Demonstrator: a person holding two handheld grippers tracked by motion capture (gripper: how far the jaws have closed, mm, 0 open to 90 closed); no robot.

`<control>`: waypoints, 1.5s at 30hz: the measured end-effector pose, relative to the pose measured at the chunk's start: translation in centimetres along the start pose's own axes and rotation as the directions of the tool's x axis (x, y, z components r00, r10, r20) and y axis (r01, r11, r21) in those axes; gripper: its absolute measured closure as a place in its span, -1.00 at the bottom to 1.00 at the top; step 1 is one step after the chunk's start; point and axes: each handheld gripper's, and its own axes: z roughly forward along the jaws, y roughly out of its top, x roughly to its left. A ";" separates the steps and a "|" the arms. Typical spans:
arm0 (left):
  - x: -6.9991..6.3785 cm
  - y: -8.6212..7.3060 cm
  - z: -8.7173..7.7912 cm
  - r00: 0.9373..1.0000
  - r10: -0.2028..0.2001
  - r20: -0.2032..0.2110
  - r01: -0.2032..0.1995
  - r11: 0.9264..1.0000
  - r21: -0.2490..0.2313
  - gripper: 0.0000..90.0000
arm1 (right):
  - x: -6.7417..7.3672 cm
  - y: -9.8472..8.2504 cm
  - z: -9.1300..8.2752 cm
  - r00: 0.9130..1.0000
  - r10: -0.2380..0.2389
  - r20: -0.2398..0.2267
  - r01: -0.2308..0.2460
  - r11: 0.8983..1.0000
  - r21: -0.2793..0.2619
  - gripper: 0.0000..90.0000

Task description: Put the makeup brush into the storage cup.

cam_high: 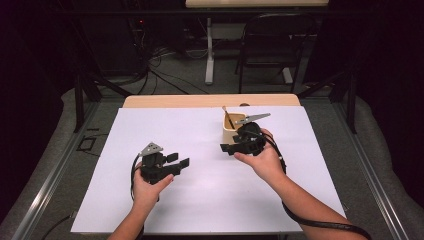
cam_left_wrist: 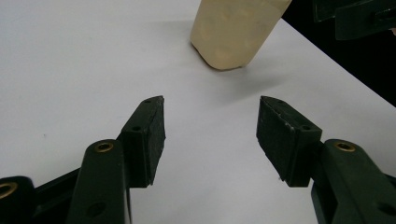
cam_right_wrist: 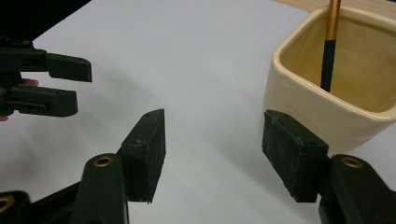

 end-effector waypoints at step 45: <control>0.2 -0.3 0.1 1.000 -0.009 -0.012 0.009 1.000 0.006 -0.06 | 1.2 -5.8 1.7 0.998 -0.015 -0.061 0.013 0.999 -0.042 -0.10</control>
